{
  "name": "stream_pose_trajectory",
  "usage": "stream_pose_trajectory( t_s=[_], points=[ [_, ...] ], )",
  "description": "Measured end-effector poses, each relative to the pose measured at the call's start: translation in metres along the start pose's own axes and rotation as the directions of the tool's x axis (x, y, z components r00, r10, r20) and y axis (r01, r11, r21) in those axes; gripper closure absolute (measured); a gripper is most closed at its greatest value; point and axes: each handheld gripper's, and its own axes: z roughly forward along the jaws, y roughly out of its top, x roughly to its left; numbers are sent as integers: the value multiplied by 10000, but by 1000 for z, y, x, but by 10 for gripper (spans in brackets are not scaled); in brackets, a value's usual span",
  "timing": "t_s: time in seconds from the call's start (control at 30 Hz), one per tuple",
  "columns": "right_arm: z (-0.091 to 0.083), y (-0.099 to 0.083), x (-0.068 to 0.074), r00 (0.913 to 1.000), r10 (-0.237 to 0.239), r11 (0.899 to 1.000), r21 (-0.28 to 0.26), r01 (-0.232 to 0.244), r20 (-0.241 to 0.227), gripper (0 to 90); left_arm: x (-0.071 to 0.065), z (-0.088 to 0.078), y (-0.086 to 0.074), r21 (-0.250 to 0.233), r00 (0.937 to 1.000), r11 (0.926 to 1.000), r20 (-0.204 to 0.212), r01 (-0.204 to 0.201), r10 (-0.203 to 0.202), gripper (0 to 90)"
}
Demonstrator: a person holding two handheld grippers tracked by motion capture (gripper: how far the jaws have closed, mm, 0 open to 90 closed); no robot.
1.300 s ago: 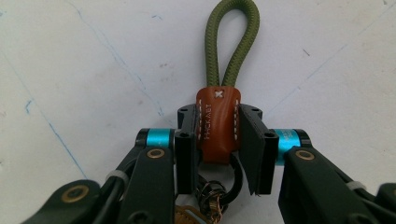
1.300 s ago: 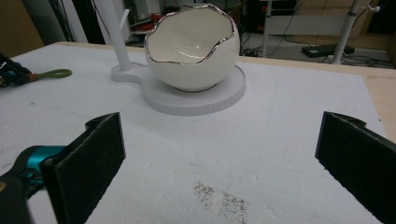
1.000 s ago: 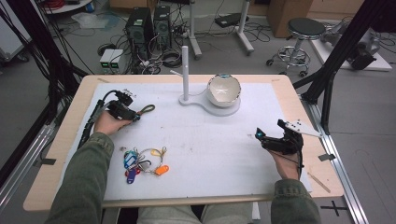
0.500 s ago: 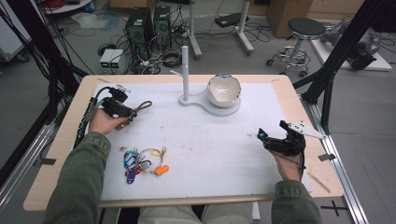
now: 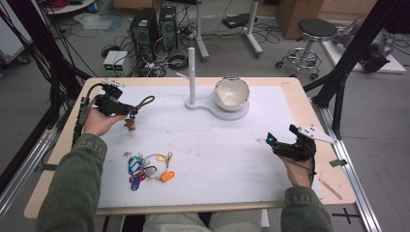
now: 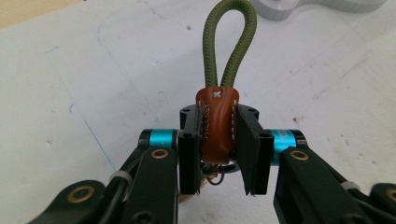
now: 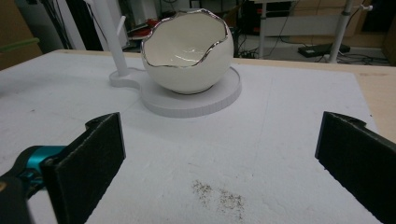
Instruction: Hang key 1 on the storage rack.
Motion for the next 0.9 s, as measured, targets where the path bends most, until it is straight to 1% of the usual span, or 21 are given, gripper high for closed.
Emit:
stream_pose_trajectory(
  t_s=[0.13,0.2,0.37,0.43,0.5,0.63,0.73,0.83,0.9],
  points=[
    [-1,0,0,10000,-5,10000,-24,5,11,7,0,-12,4,-269,9998,9995,0,191,-192,715],
    [-1,0,0,10000,4,10000,-27,-4,30,7,-1,-16,7,-427,9998,9989,-37,184,-186,716],
    [-1,0,0,10000,-21,10000,16,21,11,7,-2,-25,15,-807,9990,9959,176,412,-399,718],
    [-1,0,0,10000,-24,10000,26,24,11,7,-3,-27,19,-922,9987,9945,209,491,-474,718],
    [-1,0,0,10000,-10,10000,28,10,12,7,-5,-29,24,-948,9989,9945,178,440,-425,719],
    [-1,0,0,10000,-27,10000,23,27,11,7,-8,-32,34,-1089,9986,9928,231,498,-476,719],
    [-1,0,0,10000,-63,10000,2,63,5,7,-9,-33,40,-1236,9979,9904,298,612,-580,720],
    [-2,0,0,10000,-64,10000,-2,64,-10,7,-10,-33,45,-1471,9959,9856,474,834,-772,721],
    [-2,0,0,10000,-47,10000,-14,47,-7,7,-12,-33,49,-1503,9957,9849,463,864,-803,720]
  ],
)
